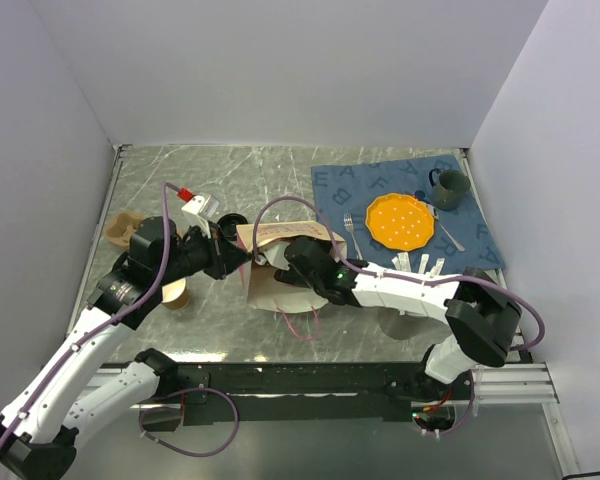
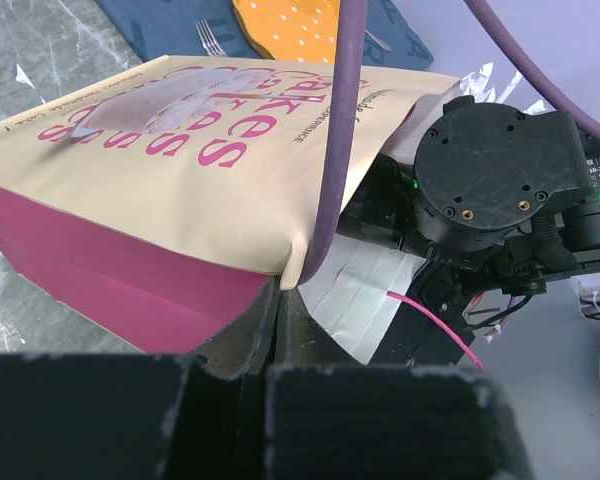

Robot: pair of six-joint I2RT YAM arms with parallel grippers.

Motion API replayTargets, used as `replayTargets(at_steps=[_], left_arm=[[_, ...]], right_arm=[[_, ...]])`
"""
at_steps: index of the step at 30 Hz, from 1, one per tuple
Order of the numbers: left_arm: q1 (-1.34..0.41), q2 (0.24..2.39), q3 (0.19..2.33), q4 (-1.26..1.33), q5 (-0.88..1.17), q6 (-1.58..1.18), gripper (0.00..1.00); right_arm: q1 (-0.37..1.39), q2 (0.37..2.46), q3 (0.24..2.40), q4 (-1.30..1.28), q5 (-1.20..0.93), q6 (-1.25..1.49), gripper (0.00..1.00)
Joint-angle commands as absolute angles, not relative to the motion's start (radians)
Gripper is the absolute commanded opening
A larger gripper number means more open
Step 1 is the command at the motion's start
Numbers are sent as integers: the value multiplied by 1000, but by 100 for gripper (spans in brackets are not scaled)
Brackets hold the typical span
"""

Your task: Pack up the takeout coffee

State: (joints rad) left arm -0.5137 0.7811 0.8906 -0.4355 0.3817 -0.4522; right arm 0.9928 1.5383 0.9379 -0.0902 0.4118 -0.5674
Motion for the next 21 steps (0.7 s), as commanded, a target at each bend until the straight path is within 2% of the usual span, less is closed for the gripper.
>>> replayTargets(at_steps=[1, 11, 21], left_arm=[[-519, 773, 936, -440, 445, -460, 1], [-514, 804, 968, -434, 410, -512, 1], [-512, 836, 1019, -489, 371, -512, 1]], right_arm=[[963, 1557, 971, -139, 425, -520, 58], [971, 1439, 979, -259, 371, -506, 81], [973, 1384, 986, -383, 347, -491, 91]])
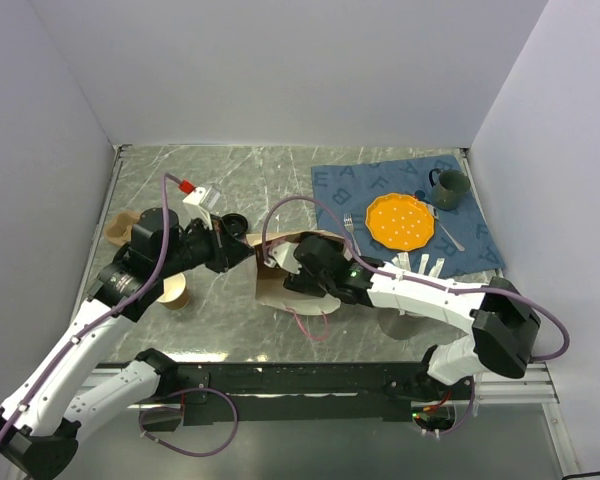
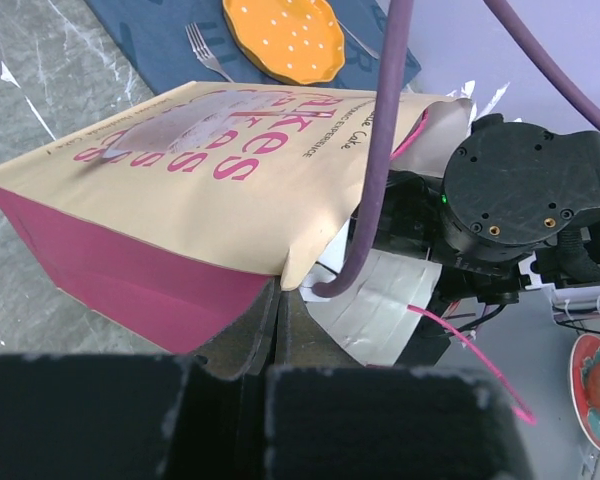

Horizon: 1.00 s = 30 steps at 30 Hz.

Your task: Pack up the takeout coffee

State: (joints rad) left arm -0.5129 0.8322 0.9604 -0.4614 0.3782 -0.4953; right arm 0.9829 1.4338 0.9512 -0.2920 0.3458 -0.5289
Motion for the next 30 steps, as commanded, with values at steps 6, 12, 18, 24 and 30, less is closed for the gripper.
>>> replayTargets(at_steps=[6, 12, 18, 24, 30], left_arm=[[-512, 848, 1052, -526, 365, -512, 1], [-512, 873, 1101, -589, 348, -512, 1], [-511, 897, 1152, -690, 336, -500, 1], [-511, 913, 1169, -755, 324, -505, 1], [-508, 946, 1212, -840, 290, -492, 1]], right_arm=[[974, 1368, 1031, -500, 312, -453, 88], [974, 1354, 1100, -652, 218, -430, 88], [976, 1358, 1184, -791, 130, -419, 87], [974, 1413, 1288, -894, 55, -405, 85], [980, 1457, 1344, -917, 18, -397, 85]])
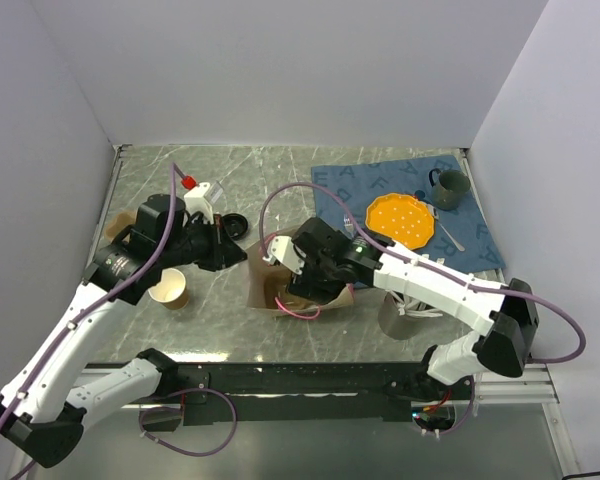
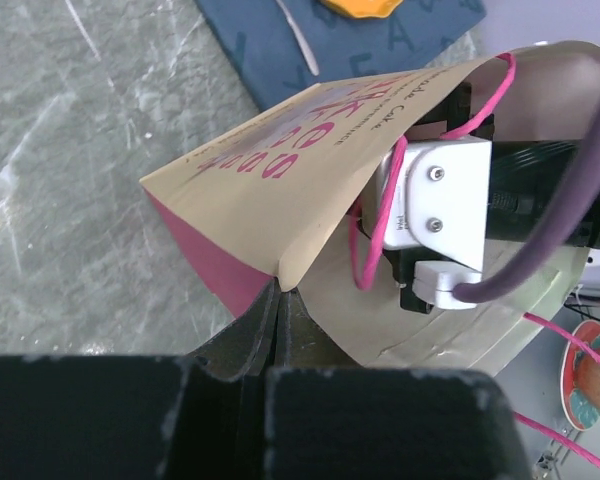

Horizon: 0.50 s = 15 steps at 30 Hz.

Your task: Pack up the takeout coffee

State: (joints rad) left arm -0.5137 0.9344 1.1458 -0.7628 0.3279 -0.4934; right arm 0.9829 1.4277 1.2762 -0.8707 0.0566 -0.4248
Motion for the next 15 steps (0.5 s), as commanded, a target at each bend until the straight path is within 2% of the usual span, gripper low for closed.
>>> replayTargets(at_steps=[1, 15], left_arm=[[-508, 951, 1219, -856, 287, -491, 1], [-497, 1025, 1324, -1023, 199, -471, 1]], right_arm=[[983, 1466, 1348, -916, 17, -396, 85], [1008, 1499, 1439, -936, -12, -380, 84]])
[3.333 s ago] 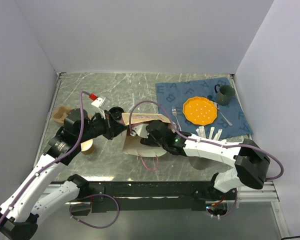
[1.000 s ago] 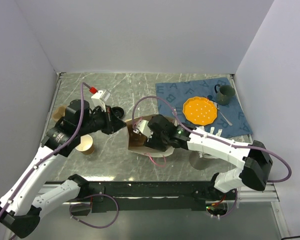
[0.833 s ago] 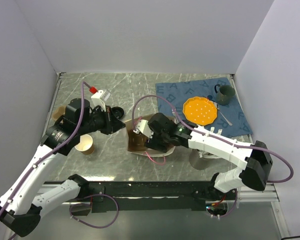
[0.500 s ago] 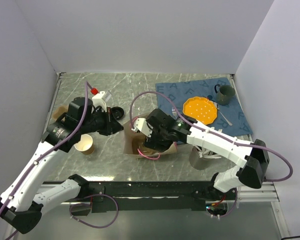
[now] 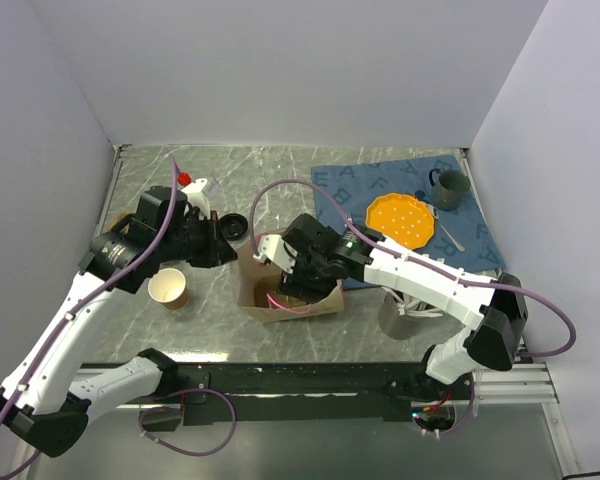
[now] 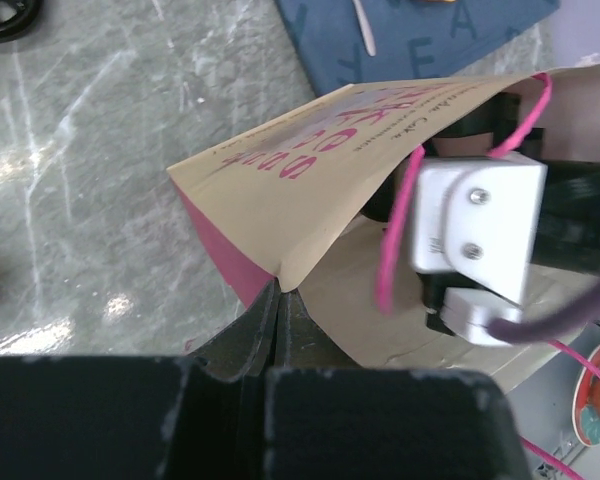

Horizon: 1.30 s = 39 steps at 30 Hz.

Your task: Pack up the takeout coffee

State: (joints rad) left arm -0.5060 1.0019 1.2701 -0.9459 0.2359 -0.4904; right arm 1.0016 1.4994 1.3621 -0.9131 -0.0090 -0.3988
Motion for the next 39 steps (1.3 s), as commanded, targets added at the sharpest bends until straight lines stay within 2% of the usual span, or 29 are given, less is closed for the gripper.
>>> replayTargets(at_steps=[1, 11, 17, 25, 28, 32, 39], left_arm=[[-495, 1031, 1333, -1032, 196, -466, 1], [-494, 1083, 1431, -1097, 166, -472, 1], [-492, 1098, 1453, -1120, 143, -474, 1], [-492, 1121, 1462, -1120, 137, -482, 1], [-492, 1127, 1474, -1124, 138, -485, 2], [-492, 1146, 1494, -1134, 150, -495, 2], [-492, 1170, 1519, -1167, 144, -503, 3]], right_arm=[[1008, 1499, 1445, -942, -17, -383, 84], [1011, 1485, 1491, -1005, -72, -391, 83], [1023, 1480, 1529, -1023, -81, -379, 79], [1026, 1462, 1542, -1020, -124, -360, 78], [1026, 1460, 1537, -1020, -156, -360, 76], [1028, 1462, 1514, -1002, -205, -364, 61], [1042, 1448, 1494, -945, -277, -385, 61]])
